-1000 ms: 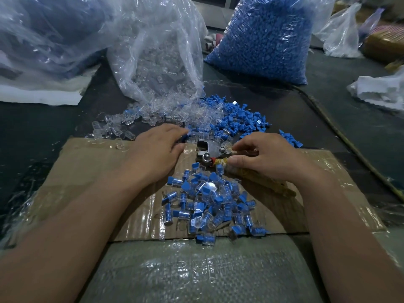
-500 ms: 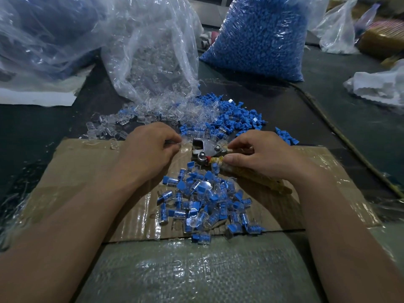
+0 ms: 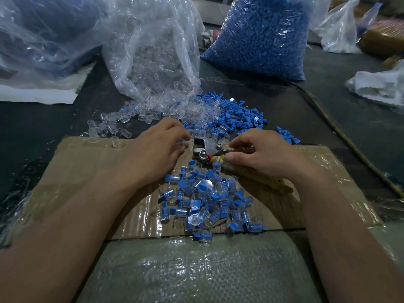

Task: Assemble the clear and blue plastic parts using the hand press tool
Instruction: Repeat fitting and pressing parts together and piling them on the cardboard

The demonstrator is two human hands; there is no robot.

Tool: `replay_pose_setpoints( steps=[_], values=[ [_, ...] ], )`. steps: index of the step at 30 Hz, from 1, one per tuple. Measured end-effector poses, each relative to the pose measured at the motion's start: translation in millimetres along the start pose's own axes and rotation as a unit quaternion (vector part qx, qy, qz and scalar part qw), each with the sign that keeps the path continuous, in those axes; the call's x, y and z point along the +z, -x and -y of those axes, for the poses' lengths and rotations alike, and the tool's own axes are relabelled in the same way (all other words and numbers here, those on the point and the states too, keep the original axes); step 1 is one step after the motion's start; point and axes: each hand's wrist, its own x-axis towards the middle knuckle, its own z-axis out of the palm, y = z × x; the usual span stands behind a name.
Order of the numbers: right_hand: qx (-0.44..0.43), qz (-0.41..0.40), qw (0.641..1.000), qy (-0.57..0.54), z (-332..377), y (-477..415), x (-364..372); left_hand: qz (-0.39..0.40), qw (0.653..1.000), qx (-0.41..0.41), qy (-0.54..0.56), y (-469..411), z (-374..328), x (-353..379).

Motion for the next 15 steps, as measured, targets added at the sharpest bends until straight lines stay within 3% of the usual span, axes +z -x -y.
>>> replay_pose_setpoints(
  steps=[7, 10, 12, 15],
  values=[
    [0.006, 0.006, 1.000, -0.005, 0.9, 1.2, -1.4, -0.067, 0.997, 0.003, 0.025, -0.8, -0.9, -1.1],
    [0.007, 0.008, 1.000, -0.011, 1.5, 1.3, -1.4, -0.126, 0.986, -0.053, 0.099, 0.5, -6.2, -3.6],
    [0.001, -0.034, 0.999, -0.024, 3.4, 0.8, 0.3, -0.142, 0.945, -0.126, 0.266, 1.9, -13.1, -9.7],
    [-0.053, -0.158, 0.983, -0.081, 15.5, 2.7, 3.6, -0.102, 0.842, -0.179, 0.499, 7.3, -23.9, -20.9]
  ],
)
